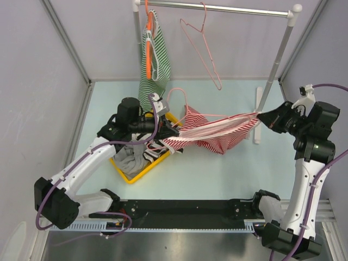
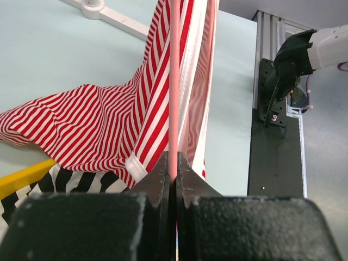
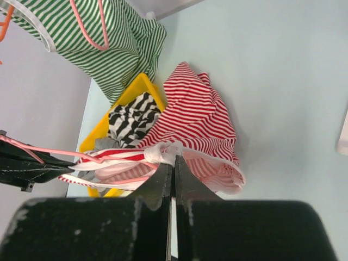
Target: Place the tank top on the hanger
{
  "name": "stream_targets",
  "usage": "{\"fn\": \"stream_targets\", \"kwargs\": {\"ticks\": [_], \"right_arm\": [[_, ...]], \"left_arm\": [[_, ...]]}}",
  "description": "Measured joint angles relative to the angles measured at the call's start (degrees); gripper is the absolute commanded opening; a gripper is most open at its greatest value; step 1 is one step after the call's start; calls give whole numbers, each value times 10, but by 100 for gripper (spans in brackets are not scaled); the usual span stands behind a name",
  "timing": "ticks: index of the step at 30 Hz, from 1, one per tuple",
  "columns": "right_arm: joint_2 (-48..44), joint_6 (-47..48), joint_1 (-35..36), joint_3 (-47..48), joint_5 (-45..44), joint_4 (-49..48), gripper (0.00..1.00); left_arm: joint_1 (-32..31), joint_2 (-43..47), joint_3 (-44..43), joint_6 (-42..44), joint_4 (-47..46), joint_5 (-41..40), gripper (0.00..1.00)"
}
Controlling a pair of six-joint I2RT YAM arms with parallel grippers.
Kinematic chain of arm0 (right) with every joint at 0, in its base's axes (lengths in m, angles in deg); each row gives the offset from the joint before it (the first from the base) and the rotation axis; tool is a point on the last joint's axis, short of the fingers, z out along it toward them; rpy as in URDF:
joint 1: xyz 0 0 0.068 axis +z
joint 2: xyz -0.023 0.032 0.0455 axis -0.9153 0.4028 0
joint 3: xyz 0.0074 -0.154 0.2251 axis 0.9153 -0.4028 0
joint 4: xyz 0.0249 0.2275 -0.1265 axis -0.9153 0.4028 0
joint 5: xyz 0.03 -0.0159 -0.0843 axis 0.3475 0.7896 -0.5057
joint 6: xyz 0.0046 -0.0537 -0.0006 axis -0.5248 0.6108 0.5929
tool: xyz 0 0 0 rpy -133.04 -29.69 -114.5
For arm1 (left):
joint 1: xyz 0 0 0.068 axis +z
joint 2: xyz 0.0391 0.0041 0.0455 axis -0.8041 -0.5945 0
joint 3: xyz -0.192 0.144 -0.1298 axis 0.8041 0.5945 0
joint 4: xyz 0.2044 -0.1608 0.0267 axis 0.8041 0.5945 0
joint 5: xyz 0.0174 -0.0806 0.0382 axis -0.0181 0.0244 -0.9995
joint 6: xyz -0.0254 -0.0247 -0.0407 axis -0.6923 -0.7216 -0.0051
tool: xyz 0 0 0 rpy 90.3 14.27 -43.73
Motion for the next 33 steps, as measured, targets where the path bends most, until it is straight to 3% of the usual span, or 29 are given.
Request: {"fn": "stream_targets", "kwargs": {"ticks": [10, 20, 25, 33], "right_arm": [[-7, 10, 7, 3, 3, 42, 0], [-16, -35, 24, 11, 30, 25, 0], [-19, -70, 81, 11, 16, -9, 0], [-12, -122, 251, -4, -53, -77, 0]], "left_arm": [[0, 10, 1, 9, 12, -22, 0], [-6, 28, 16, 14, 4, -38, 0], [-25, 28, 25, 11, -9, -39, 0], [-39, 28, 32, -1, -21, -42, 0]]}}
